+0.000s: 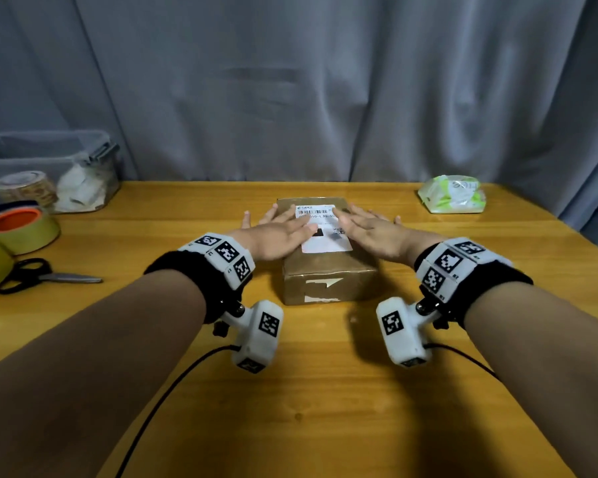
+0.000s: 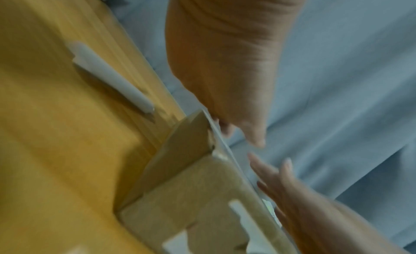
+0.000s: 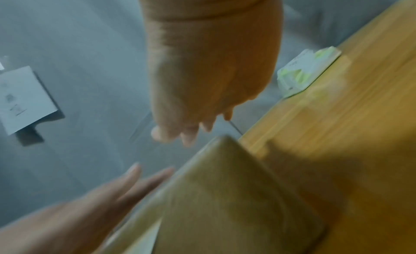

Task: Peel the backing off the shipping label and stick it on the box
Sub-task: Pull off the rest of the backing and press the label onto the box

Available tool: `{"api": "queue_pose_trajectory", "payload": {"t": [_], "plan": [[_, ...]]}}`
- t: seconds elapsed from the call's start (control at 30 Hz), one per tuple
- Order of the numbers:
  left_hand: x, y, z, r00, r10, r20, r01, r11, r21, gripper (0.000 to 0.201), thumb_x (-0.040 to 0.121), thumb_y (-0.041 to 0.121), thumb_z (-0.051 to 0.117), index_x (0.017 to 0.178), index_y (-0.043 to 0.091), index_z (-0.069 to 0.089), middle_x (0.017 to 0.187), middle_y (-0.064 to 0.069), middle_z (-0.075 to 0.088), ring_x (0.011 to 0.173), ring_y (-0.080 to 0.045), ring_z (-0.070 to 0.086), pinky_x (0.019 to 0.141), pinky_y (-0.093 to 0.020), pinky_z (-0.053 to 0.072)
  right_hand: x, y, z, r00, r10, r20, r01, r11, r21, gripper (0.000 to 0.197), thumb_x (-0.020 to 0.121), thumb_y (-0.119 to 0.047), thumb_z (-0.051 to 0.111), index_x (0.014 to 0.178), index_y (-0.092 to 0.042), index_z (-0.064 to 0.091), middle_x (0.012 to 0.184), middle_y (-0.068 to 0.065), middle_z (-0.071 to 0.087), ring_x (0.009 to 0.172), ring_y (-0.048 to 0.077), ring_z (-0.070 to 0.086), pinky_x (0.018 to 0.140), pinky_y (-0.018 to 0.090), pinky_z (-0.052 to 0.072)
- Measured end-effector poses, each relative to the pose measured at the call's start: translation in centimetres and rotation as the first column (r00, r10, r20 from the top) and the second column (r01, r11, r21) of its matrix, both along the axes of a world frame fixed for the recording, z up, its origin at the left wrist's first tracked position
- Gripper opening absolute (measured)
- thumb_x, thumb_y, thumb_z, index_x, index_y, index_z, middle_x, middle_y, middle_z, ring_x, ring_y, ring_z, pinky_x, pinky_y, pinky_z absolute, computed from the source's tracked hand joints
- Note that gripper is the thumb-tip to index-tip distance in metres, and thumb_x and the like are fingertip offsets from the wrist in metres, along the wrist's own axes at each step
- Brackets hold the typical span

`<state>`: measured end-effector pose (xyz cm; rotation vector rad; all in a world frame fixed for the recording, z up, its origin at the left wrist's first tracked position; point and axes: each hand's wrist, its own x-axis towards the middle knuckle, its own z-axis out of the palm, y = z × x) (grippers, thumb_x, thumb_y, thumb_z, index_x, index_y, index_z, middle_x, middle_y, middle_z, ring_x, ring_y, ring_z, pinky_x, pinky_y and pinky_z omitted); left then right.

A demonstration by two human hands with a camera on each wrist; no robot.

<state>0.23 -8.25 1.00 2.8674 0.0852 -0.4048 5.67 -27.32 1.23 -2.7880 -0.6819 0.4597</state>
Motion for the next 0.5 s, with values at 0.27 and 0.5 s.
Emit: {"api": "queue_pose_trajectory", "payload": {"t": [0.27,0.5], "plan": [[-0.5,-0.3,-0.9,0.994,0.095,-0.053,-0.098,0.994,-0.038,0.067,0.083,0.072,0.031,0.143,0.054,0.007,0.159,0.008,-0.019,0.146,-0.027,-0.019,0.115,-0.059,-0.01,-1.4,2.7,-1.4,0.996,-0.088,0.027,0.09,0.992,-0.086,0.051,0.092,-0.062,0.018,0.142,-0.055,0.008,0.16,-0.008,-0.008,0.147,0.031,-0.012,0.109,0.064,-0.019],[-1.1,-0.1,-1.0,0.989,0.113,-0.091,-0.12,0.99,-0.079,0.066,0.084,0.07,0.034,0.141,0.058,0.003,0.158,0.006,-0.022,0.147,-0.027,-0.017,0.115,-0.058,-0.009,-1.4,1.4,-1.1,0.994,-0.105,-0.041,0.1,0.989,-0.109,0.058,0.085,-0.072,0.025,0.138,-0.061,0.006,0.159,-0.01,-0.015,0.147,0.03,-0.014,0.111,0.065,-0.013]]}}
